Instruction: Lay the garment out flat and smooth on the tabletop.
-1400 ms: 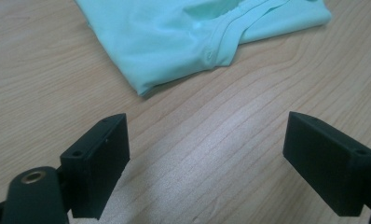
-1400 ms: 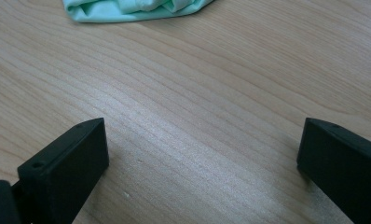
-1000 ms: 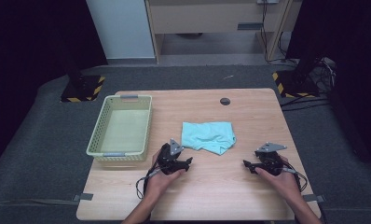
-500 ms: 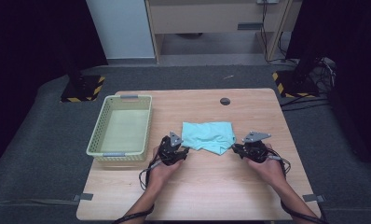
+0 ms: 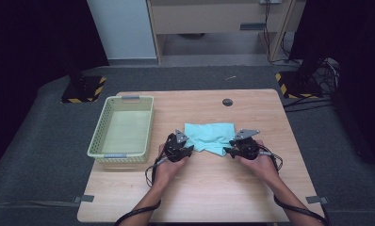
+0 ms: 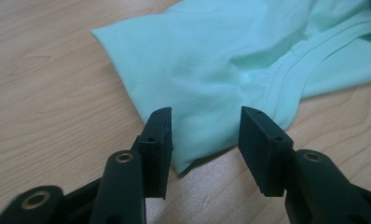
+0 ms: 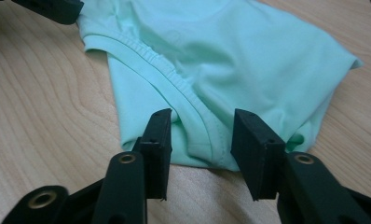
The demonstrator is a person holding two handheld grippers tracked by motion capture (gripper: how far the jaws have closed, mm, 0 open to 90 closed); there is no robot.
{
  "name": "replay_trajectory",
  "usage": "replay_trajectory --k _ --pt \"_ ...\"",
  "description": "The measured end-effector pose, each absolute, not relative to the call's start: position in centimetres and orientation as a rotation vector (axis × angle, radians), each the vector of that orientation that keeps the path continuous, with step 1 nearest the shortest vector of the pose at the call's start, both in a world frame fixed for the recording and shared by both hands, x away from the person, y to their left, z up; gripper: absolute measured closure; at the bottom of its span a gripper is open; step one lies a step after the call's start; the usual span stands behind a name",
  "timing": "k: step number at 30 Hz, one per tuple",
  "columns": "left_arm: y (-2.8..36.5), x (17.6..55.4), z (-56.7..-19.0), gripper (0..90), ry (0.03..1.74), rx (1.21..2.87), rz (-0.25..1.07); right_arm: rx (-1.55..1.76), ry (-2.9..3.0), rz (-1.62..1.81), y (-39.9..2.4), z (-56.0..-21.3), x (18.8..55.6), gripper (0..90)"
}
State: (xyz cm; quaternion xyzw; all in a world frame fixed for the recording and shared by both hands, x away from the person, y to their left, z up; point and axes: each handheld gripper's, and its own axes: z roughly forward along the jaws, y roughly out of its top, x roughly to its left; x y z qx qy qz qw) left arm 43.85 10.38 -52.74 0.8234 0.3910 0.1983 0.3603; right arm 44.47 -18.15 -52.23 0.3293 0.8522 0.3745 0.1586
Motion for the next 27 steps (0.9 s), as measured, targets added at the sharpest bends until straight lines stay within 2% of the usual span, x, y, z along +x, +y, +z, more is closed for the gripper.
replay_trajectory --k 3,7,12,18,22,27 --pt "10.5 44.0 -53.1 53.9 1.011 2.135 0.506 0.948 2.455 1.046 -17.9 -52.6 44.8 53.8" --pt "10.5 44.1 -53.1 55.2 1.003 2.133 0.494 0.932 2.457 1.032 -17.9 -52.7 44.9 60.0" --pt "10.4 43.9 -52.9 67.6 0.975 2.159 0.482 0.942 2.453 1.02 -18.3 -52.7 45.0 72.0" --pt "10.1 43.6 -52.8 80.3 0.942 2.184 0.476 0.939 2.46 1.001 -18.3 -52.5 44.8 77.7" --pt "10.0 43.4 -52.6 84.7 0.936 2.201 0.462 0.94 2.476 0.989 -18.3 -52.4 44.5 79.8" --pt "9.5 42.6 -52.5 85.5 0.911 2.222 0.433 0.946 2.501 0.979 -18.4 -52.1 43.4 81.4"
